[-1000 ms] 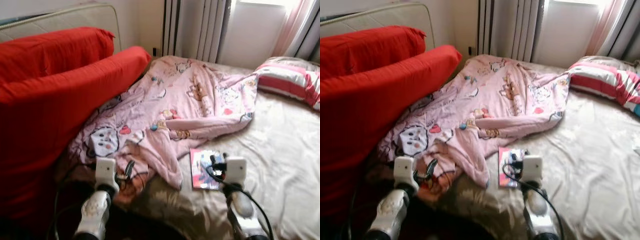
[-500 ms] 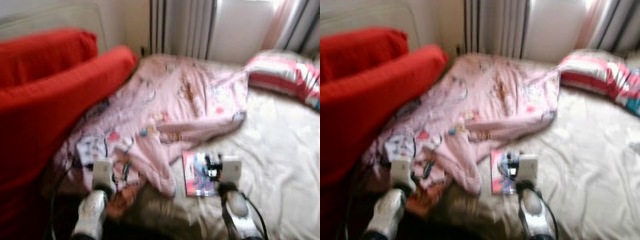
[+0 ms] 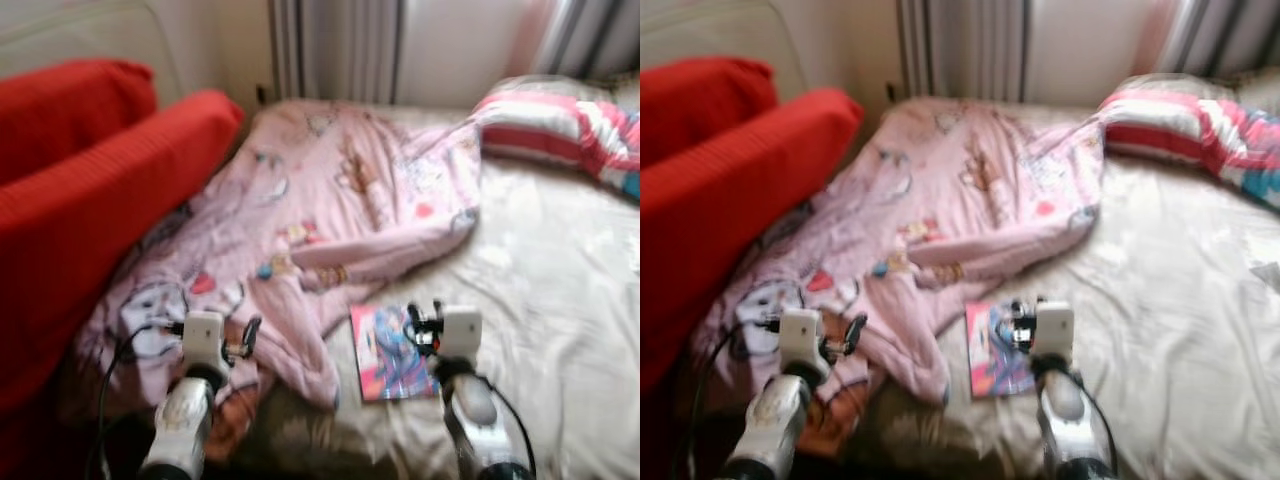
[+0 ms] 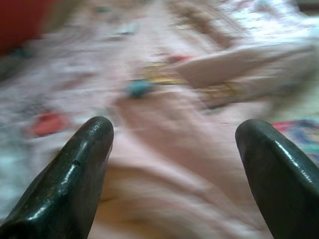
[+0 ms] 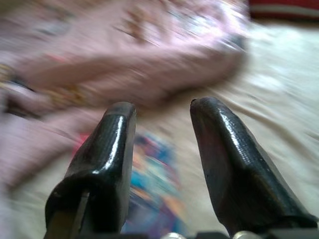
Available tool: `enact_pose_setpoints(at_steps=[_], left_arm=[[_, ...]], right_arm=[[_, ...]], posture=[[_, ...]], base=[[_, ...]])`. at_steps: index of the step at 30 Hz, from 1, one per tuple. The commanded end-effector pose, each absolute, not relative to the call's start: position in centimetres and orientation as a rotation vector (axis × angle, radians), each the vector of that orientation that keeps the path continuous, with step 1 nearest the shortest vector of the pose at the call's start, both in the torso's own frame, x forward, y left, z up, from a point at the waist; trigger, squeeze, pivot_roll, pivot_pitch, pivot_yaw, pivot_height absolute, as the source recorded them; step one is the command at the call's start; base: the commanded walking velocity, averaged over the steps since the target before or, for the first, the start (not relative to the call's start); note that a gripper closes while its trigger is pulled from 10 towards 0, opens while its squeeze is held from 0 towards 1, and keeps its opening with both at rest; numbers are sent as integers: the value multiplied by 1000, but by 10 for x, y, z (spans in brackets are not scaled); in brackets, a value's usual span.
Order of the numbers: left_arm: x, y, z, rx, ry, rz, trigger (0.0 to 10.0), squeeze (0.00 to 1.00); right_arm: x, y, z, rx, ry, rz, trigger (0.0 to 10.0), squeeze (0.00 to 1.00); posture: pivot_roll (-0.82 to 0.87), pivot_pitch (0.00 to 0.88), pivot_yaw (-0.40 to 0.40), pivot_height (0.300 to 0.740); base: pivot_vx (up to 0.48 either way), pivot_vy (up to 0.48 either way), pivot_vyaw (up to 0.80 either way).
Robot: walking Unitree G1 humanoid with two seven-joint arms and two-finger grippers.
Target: Clean up the room
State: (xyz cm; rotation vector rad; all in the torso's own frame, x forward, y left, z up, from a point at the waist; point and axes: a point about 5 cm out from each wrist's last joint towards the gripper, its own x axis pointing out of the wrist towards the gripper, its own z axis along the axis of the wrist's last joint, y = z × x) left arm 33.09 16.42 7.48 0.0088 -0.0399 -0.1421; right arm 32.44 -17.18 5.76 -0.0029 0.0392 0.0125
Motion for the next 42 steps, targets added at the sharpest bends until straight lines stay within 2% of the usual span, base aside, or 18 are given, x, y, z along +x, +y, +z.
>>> enact_pose_setpoints(at_steps=[1,13,20,28,31,34,39,40,42], left_arm=[[328,174,72,23,-29,-123,10000,0],[330,175,77,30,-55,-128,10000,0],[332,177,82,47,-63,-137,10000,0],[329,184,83,57,-77,-123,10000,0],[327,187,83,61,-83,-114,10000,0],[323,189,83,65,-95,-104,10000,0],[317,189,82,71,-101,-103,10000,0],[316,189,82,75,-101,-106,10000,0],[314,188,81,82,-102,-109,10000,0]], right_arm=[[326,-164,57,12,49,27,10000,0],[328,-162,55,14,82,37,10000,0],[330,-158,53,24,118,44,10000,0],[332,-154,57,29,95,61,10000,0],[333,-155,56,104,110,41,10000,0],[336,-161,55,275,143,-21,10000,0],[335,-160,51,365,158,-29,10000,0],[335,-159,51,406,161,-29,10000,1000],[335,-158,50,456,163,-28,10000,1000]], posture=[[-10,70,27,603],[-16,85,36,603],[-28,141,47,574],[-11,200,41,574],[2,215,36,574],[21,243,34,574],[30,262,35,574],[33,270,34,574],[37,280,35,574]], base=[[0,0,0],[0,0,0],[0,0,0],[0,0,0],[0,0,0],[0,0,0],[0,0,0],[0,0,0],[0,0,0]])
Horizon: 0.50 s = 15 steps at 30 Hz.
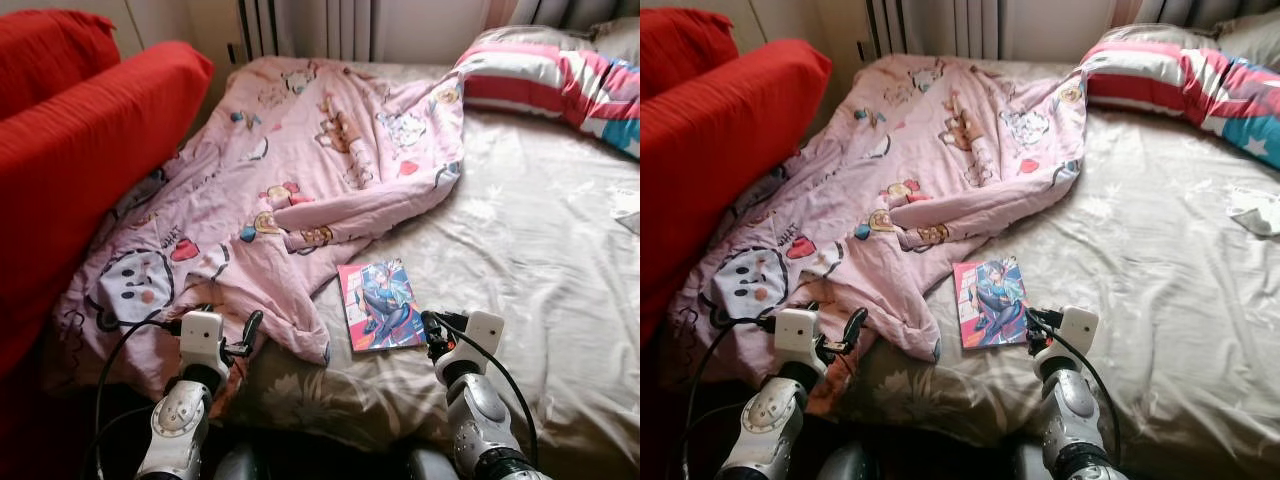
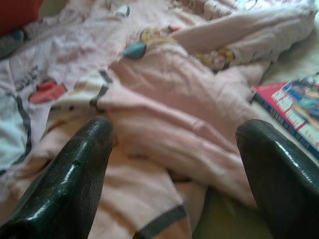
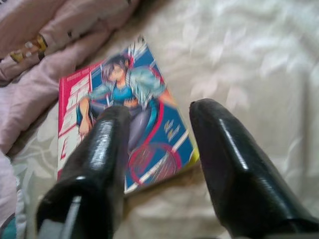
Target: Clean up the room
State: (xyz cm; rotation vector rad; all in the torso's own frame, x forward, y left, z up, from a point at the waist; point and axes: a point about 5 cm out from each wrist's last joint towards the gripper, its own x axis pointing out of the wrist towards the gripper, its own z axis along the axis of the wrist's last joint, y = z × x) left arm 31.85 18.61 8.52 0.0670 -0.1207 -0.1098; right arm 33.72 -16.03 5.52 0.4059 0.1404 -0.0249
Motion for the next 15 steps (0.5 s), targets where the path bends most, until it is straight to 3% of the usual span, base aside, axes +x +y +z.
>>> enact_pose_setpoints(at_steps=[1,12,13,15], left_arm=[[310,188,81,86,-105,-112,10000,0],[300,189,79,99,-100,-124,10000,0],[300,189,80,101,-100,-125,10000,0],[300,189,80,104,-99,-128,10000,0]], right_arm=[[334,-158,49,477,170,-28,10000,1000],[336,-153,49,520,184,-47,10000,1000],[338,-153,51,529,180,-50,10000,0],[340,-154,53,545,175,-55,10000,0]], posture=[[40,287,36,574],[60,317,38,574],[63,319,41,574],[65,320,42,574]], base=[[0,0,0],[0,0,0],[0,0,0],[0,0,0]])
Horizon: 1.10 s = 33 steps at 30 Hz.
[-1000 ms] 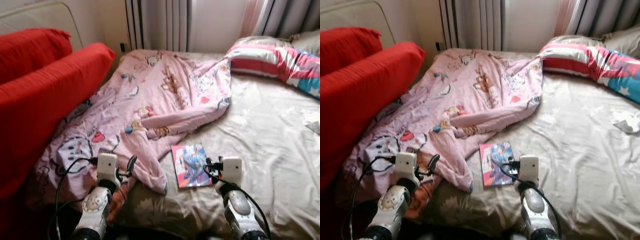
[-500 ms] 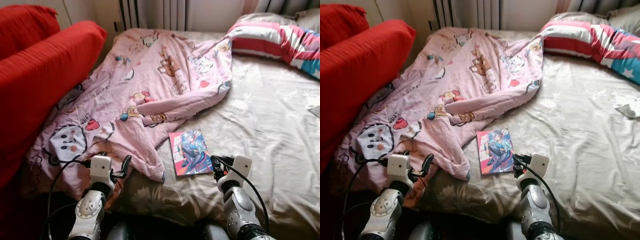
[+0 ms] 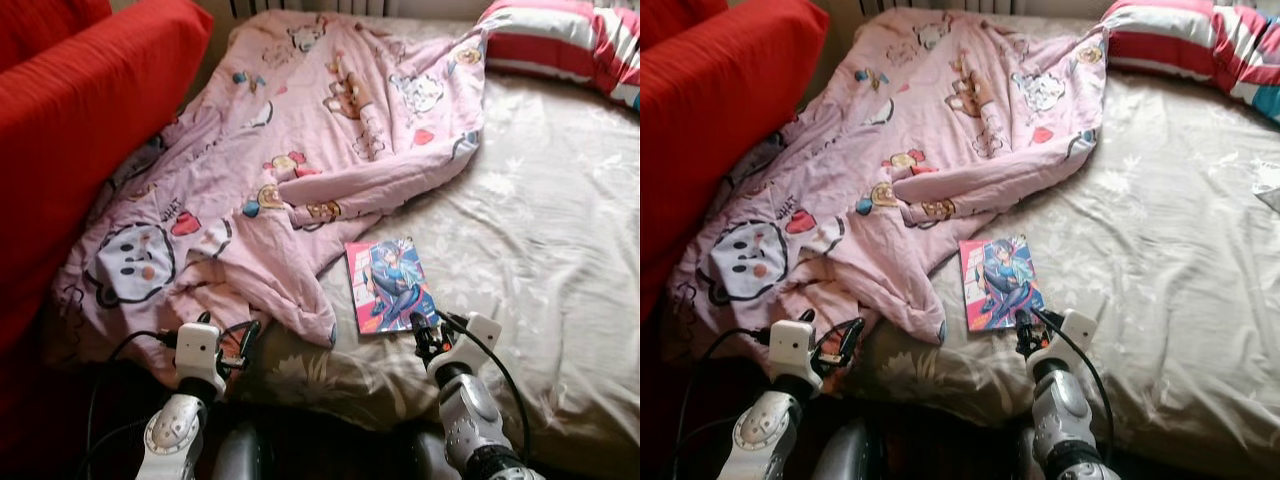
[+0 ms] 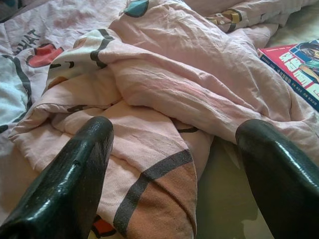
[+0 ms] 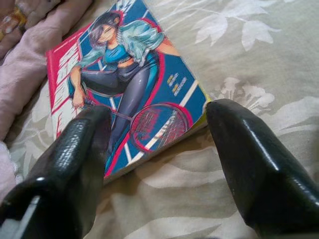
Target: Clean up the room
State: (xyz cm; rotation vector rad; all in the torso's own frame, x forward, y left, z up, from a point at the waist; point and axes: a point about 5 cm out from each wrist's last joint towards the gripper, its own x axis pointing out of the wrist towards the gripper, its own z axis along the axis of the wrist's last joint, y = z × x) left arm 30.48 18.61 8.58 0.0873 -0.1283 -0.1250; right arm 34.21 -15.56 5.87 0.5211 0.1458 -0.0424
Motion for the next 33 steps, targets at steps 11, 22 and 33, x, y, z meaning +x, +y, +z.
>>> enact_pose_setpoints(at_steps=[11,22,33], left_arm=[[289,197,79,159,-60,-138,10000,0],[282,202,79,186,-44,-141,10000,0],[274,205,83,223,-18,-163,10000,0]], right_arm=[[345,-163,58,691,161,-128,10000,0],[346,-166,59,703,158,-137,10000,0],[344,-167,57,772,135,-168,10000,0]], posture=[[108,346,70,574],[126,362,88,574],[149,396,120,574]], base=[[0,0,0],[0,0,0],[0,0,0]])
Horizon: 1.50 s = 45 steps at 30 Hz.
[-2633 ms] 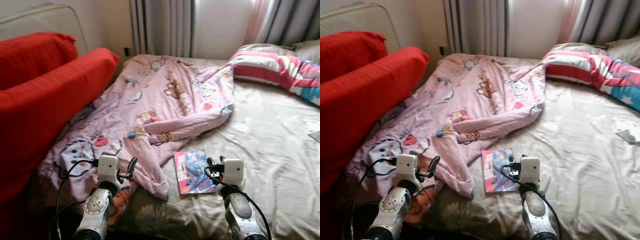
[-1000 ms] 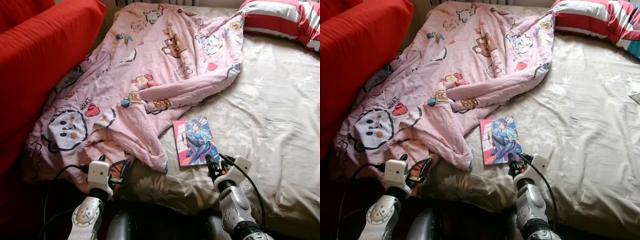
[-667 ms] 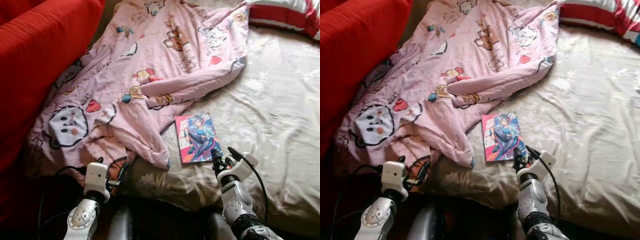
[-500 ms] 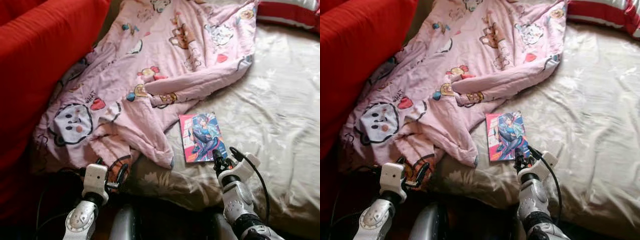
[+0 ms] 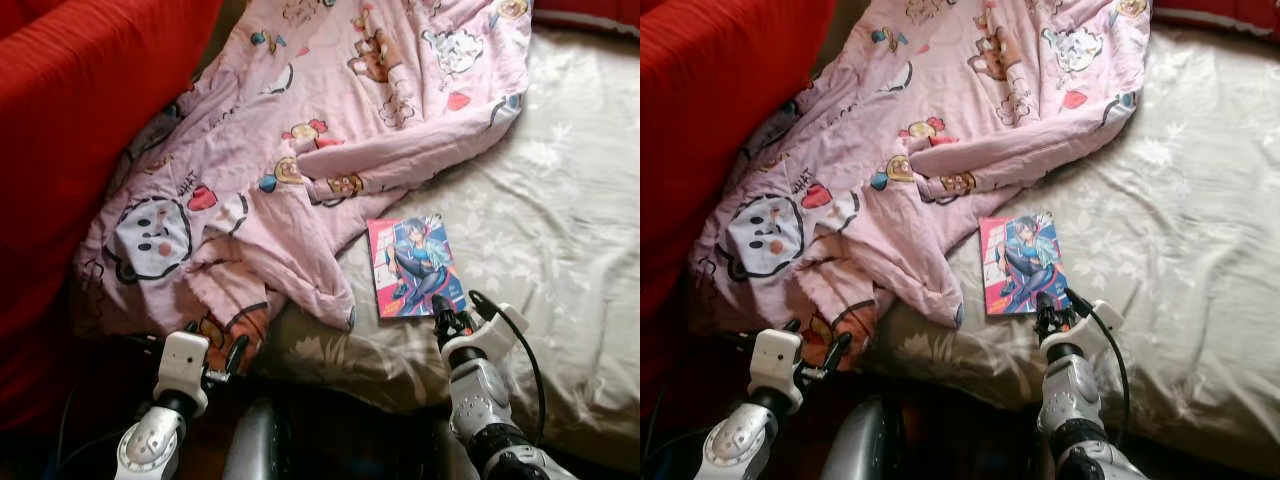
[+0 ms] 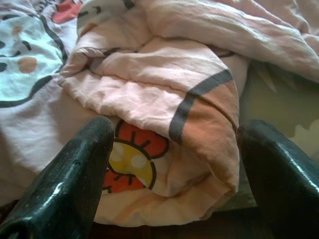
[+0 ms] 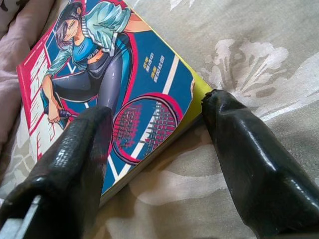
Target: Clean up the room
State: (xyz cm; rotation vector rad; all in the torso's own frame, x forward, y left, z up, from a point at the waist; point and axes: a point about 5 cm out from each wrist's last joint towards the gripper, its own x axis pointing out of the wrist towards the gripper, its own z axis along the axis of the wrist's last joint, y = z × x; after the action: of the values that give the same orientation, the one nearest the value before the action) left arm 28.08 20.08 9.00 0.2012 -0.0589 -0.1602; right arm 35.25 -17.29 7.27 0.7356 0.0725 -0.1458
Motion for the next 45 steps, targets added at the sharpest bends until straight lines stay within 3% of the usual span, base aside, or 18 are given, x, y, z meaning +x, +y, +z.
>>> enact_pose_setpoints(at_steps=[1,24,31,45], left_arm=[[273,205,83,228,-14,-167,10000,0],[266,200,83,276,22,-214,10000,0],[265,200,85,305,25,-221,10000,0],[258,206,87,320,30,-208,10000,0]], right_arm=[[342,-168,55,782,135,-177,10000,0],[316,-178,23,911,167,-324,10000,0],[321,-165,23,1055,206,-286,10000,0],[327,-134,29,1095,263,-137,10000,0]], posture=[[152,400,123,574],[165,400,137,574],[186,397,141,574],[228,398,141,574]], base=[[0,0,0],[0,0,0],[0,0,0],[0,0,0]])
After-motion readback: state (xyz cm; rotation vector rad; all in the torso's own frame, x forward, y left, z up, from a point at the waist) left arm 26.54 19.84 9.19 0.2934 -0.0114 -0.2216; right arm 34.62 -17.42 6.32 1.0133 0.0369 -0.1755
